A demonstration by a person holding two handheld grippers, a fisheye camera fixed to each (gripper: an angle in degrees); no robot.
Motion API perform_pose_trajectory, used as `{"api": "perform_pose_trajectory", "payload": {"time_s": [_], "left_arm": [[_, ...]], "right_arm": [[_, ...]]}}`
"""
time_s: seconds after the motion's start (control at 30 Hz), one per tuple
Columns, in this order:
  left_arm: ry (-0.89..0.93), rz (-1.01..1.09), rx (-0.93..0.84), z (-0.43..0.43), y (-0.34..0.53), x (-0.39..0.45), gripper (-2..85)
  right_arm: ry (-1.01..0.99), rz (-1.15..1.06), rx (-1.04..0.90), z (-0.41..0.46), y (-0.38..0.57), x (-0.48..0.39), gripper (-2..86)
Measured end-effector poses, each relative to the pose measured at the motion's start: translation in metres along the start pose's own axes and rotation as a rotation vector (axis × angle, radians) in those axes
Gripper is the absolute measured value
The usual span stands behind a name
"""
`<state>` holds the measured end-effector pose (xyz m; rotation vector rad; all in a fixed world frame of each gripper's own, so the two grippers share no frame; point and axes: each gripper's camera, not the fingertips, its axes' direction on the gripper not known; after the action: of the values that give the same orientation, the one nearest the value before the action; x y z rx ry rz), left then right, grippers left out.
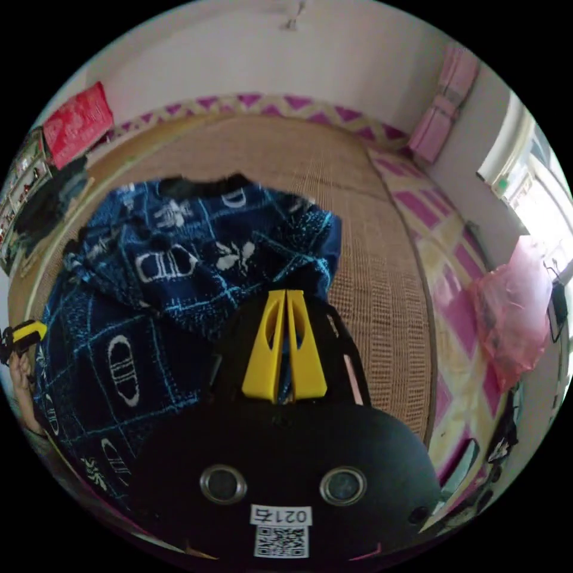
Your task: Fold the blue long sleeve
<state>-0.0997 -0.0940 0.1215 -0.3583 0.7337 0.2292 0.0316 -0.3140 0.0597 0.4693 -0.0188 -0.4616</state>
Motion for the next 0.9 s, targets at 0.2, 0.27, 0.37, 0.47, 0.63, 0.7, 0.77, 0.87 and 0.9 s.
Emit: {"api": "perform_pose_trajectory", "payload": {"time_s": [0.2, 0.27, 0.37, 0.47, 0.63, 0.7, 0.77, 0.87, 0.9], "left_arm": [[-0.010, 0.005, 0.000, -0.007, 0.003, -0.003, -1.0], [-0.013, 0.007, 0.000, -0.009, 0.004, -0.004, -1.0], [-0.004, 0.002, 0.000, -0.012, 0.005, -0.008, -1.0], [-0.001, 0.000, 0.000, -0.016, 0.006, -0.012, -1.0], [0.015, -0.008, 0.000, -0.023, 0.007, -0.021, -1.0], [0.016, -0.008, 0.001, -0.026, 0.008, -0.025, -1.0], [0.012, -0.006, 0.002, -0.028, 0.008, -0.028, -0.9], [0.023, -0.010, 0.004, -0.033, 0.008, -0.035, -0.9], [0.044, -0.019, 0.006, -0.035, 0.008, -0.041, -0.9]], "right_arm": [[-0.037, 0.053, -0.109, 0.012, 0.008, 0.038, -0.9], [-0.028, 0.049, -0.058, 0.003, 0.011, 0.046, -0.9], [-0.058, 0.045, 0.184, -0.048, 0.005, 0.054, -1.0], [-0.033, 0.049, 0.260, -0.043, -0.008, 0.068, -1.0], [0.000, 0.153, -0.047, 0.013, -0.023, 0.120, -0.9], [-0.107, 0.148, 0.081, -0.018, -0.008, 0.129, -0.8], [-0.123, 0.106, 0.172, -0.049, 0.014, 0.126, -0.7], [-0.209, 0.001, 0.178, -0.091, 0.062, 0.118, -0.6], [-0.237, -0.014, 0.169, -0.106, 0.087, 0.118, -0.6]]}}
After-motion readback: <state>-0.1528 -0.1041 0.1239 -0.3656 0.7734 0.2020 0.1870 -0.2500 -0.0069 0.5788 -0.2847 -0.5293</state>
